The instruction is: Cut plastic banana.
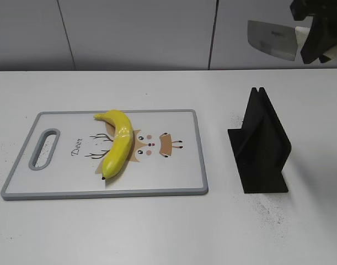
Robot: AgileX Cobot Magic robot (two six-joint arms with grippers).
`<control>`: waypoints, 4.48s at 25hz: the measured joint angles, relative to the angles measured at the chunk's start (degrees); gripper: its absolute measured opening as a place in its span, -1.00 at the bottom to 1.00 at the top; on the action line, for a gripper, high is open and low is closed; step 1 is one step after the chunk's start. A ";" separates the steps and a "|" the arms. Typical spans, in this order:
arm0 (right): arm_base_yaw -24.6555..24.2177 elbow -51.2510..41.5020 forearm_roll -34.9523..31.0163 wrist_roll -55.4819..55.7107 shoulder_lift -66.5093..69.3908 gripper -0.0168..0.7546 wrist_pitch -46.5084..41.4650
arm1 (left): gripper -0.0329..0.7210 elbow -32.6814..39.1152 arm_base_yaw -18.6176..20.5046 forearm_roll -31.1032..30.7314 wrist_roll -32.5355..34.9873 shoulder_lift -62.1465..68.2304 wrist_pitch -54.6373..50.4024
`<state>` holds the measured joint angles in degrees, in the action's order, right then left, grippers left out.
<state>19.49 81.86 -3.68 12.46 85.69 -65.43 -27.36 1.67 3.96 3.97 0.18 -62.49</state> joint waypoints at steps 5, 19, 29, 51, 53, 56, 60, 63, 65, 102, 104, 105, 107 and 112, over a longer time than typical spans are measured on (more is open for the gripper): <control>0.00 1.39 -1.07 -13.85 0.00 -0.54 0.63 | 0.43 -1.37 0.00 0.86 4.40 3.96 1.21; 0.00 7.23 -18.92 -53.13 9.99 -0.54 2.39 | 0.43 -12.12 0.00 23.35 38.03 42.48 14.76; 3.33 12.38 -19.40 -77.02 17.16 -0.54 2.88 | 0.43 -29.25 0.00 42.74 77.25 67.70 10.86; 6.76 20.50 -25.81 -90.83 28.61 -0.54 2.30 | 0.32 -48.79 -10.84 31.58 87.69 98.26 5.50; 6.76 20.50 -25.82 -91.03 28.61 -0.54 2.30 | 0.21 -48.84 -10.84 31.25 87.69 99.00 5.50; 6.76 20.50 -26.44 -91.14 28.61 -0.54 2.57 | -0.06 -48.89 -10.84 31.01 87.66 99.54 5.61; 6.76 20.50 -27.51 -91.21 28.61 -0.54 3.21 | -0.60 -49.16 -10.84 30.90 87.66 99.64 6.13; 6.76 20.50 -27.73 -91.16 29.28 -0.54 3.73 | -0.92 -49.16 -10.84 30.24 87.66 99.75 6.19; 6.76 20.56 -28.70 -91.16 30.14 -0.54 3.86 | -0.95 -49.16 -10.84 29.46 87.71 99.94 6.39; 7.72 25.91 -16.85 -75.08 33.79 -0.51 -3.14 | -0.93 -49.19 -12.18 29.50 84.64 98.06 7.70; 7.72 26.29 -16.85 -75.01 33.75 -0.51 -3.74 | -0.86 -49.19 -12.12 29.56 84.39 97.61 7.45; 7.72 26.29 -16.85 -74.80 33.75 -0.51 -4.36 | -0.76 -49.19 -12.05 29.69 84.07 97.50 7.09; 7.64 26.29 -15.76 -74.39 33.75 -0.53 -4.96 | -0.46 -49.19 -11.72 29.42 83.76 97.44 6.01; 7.44 26.29 -15.10 -73.52 33.75 -0.54 -4.96 | 0.50 -49.19 -11.70 30.70 81.29 97.44 5.33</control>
<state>26.92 108.15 -18.78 -61.06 119.44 -70.38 -76.54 -10.03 34.66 85.26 97.61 -57.16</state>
